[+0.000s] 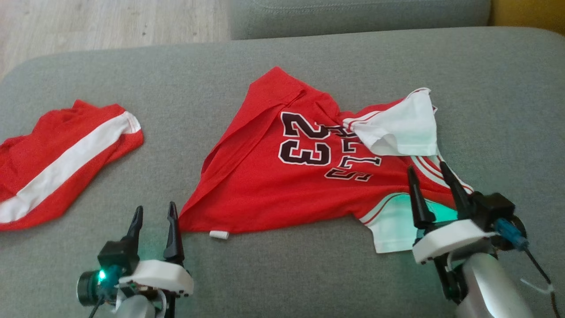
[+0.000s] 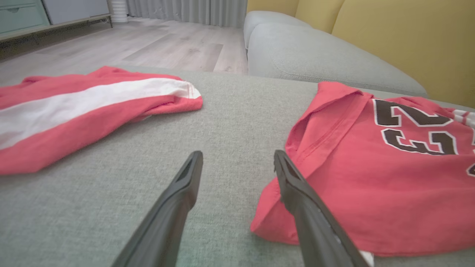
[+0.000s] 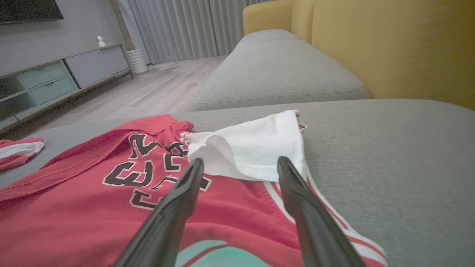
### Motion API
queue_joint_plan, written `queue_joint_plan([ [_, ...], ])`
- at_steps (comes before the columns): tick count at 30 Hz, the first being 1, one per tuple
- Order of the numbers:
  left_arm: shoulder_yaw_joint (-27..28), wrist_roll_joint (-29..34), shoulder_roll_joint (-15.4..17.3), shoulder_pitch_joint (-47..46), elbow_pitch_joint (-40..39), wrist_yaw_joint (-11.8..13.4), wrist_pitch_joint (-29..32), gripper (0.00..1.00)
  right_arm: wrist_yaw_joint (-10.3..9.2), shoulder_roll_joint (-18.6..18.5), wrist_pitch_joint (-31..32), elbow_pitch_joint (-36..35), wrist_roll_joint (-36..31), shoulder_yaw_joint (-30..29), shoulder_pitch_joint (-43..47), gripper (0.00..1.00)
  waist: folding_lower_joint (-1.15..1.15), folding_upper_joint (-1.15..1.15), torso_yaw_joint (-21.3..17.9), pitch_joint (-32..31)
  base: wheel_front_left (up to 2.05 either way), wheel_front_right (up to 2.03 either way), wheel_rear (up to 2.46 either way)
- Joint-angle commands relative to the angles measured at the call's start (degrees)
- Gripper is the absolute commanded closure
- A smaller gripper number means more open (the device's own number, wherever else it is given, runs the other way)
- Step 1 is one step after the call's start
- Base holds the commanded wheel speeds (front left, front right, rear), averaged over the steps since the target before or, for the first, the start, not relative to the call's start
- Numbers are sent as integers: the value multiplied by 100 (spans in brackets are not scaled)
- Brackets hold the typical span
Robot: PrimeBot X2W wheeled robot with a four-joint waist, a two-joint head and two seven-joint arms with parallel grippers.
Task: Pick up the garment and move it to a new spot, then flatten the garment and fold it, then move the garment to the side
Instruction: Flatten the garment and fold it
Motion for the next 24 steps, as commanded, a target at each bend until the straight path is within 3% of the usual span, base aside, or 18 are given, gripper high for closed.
queue_joint_plan([
  [1,209,141,40,-39,-224,81,-47,0,-5,77,-34,-299,-103,-3,72,0,0,0,-24,-50,0,0,0],
  [5,216,378,40,180,-422,245,-47,0,-5,93,-34,-564,-169,-134,328,0,0,0,-43,-180,0,0,0],
  [15,122,559,40,800,-682,308,-47,0,-5,96,-34,-541,-50,-79,795,0,0,0,-20,-498,0,0,0],
  [24,25,549,40,922,-657,257,-47,0,-5,97,-34,180,-171,-619,985,0,0,0,21,-494,0,0,0],
])
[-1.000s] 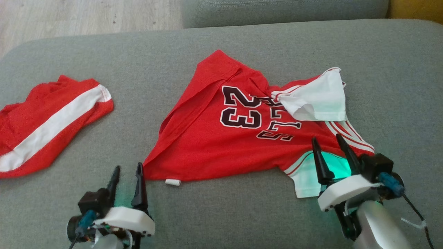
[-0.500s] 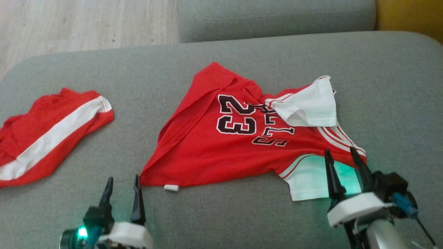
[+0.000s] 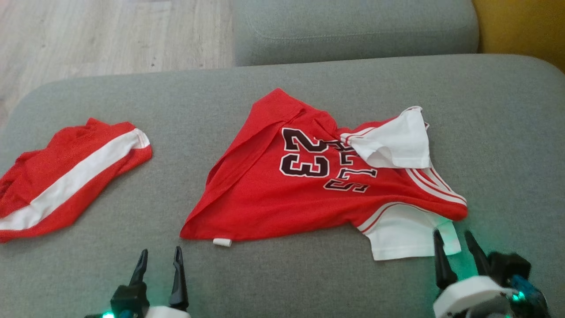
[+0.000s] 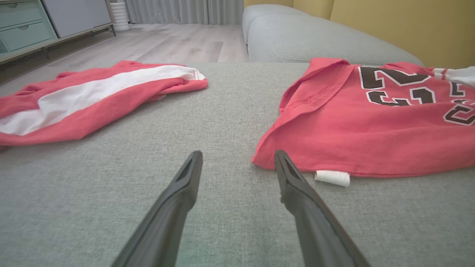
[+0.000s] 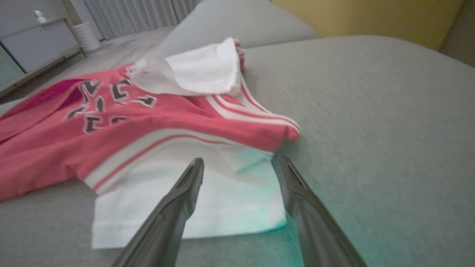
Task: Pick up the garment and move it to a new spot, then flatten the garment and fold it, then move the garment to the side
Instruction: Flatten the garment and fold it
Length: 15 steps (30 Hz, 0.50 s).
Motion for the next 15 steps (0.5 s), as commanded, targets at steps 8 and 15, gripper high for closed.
queue_joint_plan([
  [8,20,-36,37,-348,-152,-80,-47,0,-5,-23,-38,1004,-369,-407,-499,0,0,0,11,247,0,0,0],
  [15,-42,-63,37,-453,-155,-113,-47,0,-5,-23,-38,1664,-114,-100,-866,0,0,0,45,352,0,0,0],
])
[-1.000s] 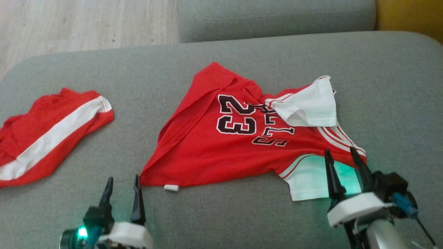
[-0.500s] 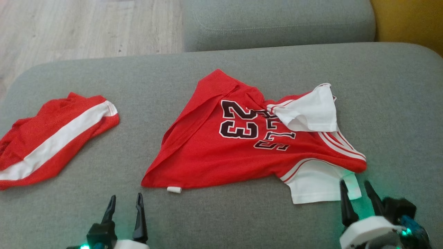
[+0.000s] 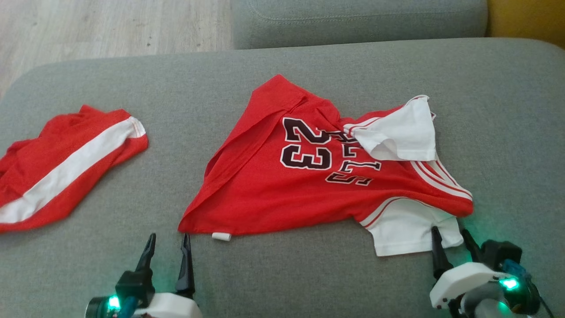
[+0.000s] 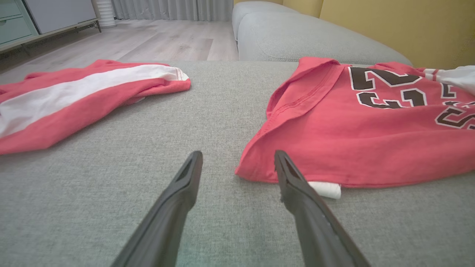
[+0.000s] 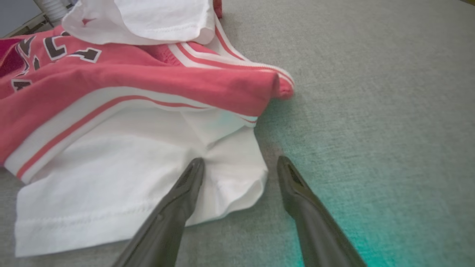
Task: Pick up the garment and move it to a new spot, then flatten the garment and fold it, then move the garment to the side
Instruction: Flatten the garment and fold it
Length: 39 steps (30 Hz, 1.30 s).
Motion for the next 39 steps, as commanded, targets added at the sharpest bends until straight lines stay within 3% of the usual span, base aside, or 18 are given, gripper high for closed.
queue_joint_plan([
  [1,113,-17,34,-176,-144,-14,-47,0,-4,-13,1,108,128,325,-118,0,0,0,14,23,0,0,0],
  [3,106,-8,34,-173,-140,-26,-47,0,-4,-13,1,260,232,415,-166,0,0,0,33,38,0,0,0],
  [4,105,-3,34,-172,-134,-33,-47,0,-4,-13,1,344,289,444,-176,34,0,0,43,42,0,0,0],
  [5,103,2,34,-174,-130,-40,-47,0,-4,-13,1,437,348,477,-178,100,0,0,54,45,0,0,0],
  [11,138,-42,34,-162,-128,-71,-47,0,-4,-13,1,400,472,346,-134,100,0,0,29,14,0,0,0],
  [16,81,-333,34,-113,-62,-248,-47,0,-4,-13,1,-501,530,-3,116,100,0,0,-177,-60,0,0,0],
  [24,-177,-777,34,-249,348,-516,-47,0,-4,-13,1,-1454,794,32,282,100,0,0,-471,0,0,0,0],
  [39,-312,-1191,34,-530,759,-563,-47,0,-4,-23,1,-2087,1057,260,259,100,0,0,-877,175,0,0,0],
])
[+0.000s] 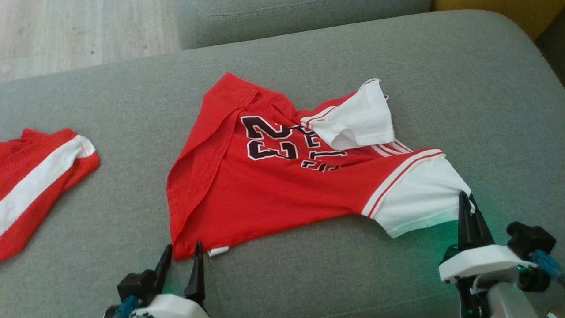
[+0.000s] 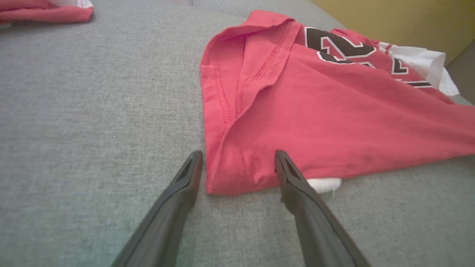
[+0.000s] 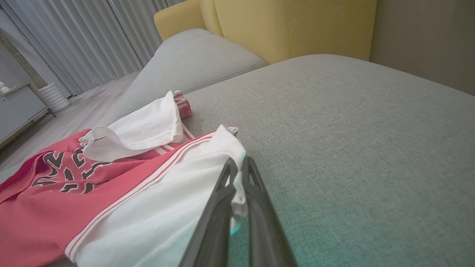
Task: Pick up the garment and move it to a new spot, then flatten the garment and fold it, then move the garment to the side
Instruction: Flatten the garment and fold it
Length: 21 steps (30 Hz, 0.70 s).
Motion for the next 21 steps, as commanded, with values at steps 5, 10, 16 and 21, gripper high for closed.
queue_joint_plan([
  [5,34,-52,32,-400,242,23,-46,0,-4,-47,-23,-256,51,178,-153,100,0,0,-90,83,0,0,0],
  [10,-108,-178,32,-547,676,30,-46,77,-4,-45,-23,-294,73,166,-195,100,0,0,-114,153,0,0,0],
  [16,-177,-285,32,-691,830,4,-46,100,-4,-43,-23,-364,218,193,-304,100,0,0,-32,164,0,0,0],
  [21,39,-301,32,-684,255,-36,-46,100,-4,-41,-23,-681,736,367,-452,100,0,0,143,-16,0,0,0],
])
